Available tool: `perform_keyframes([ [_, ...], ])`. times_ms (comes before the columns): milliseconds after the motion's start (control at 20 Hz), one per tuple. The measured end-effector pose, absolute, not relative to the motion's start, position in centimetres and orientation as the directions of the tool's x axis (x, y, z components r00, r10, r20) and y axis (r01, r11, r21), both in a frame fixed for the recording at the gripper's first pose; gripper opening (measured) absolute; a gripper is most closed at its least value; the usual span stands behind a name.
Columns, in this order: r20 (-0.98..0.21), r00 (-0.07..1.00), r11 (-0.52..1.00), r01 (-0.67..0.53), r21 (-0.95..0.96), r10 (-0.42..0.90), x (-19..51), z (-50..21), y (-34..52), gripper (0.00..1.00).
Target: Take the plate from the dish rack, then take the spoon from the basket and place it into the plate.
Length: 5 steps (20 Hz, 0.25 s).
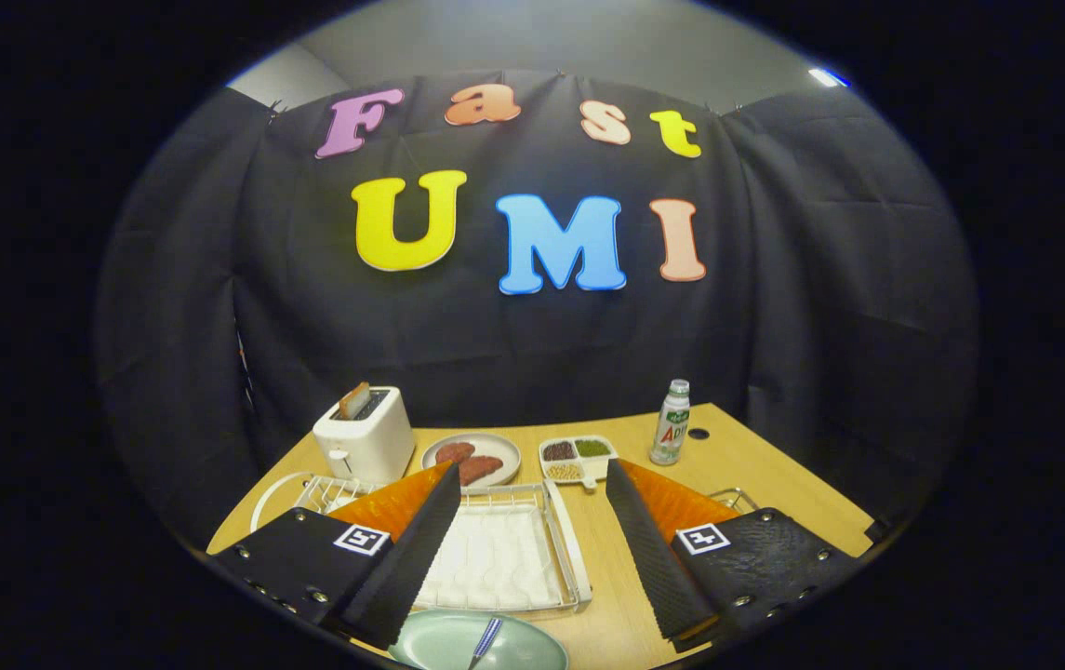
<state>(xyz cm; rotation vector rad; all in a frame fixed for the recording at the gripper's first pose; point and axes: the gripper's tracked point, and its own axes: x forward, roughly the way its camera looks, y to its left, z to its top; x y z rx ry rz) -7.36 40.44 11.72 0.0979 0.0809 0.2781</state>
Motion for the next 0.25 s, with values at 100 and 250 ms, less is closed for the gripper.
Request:
perform_keyframes([
  [100,-0.009,0.96,0.955,-0.277,0.104,0.279,-6.4,14.1,39.7,0.96],
  [250,0.125,0.945,0.943,-0.315,0.108,0.301,-5.1,17.6,38.6,0.97],
])
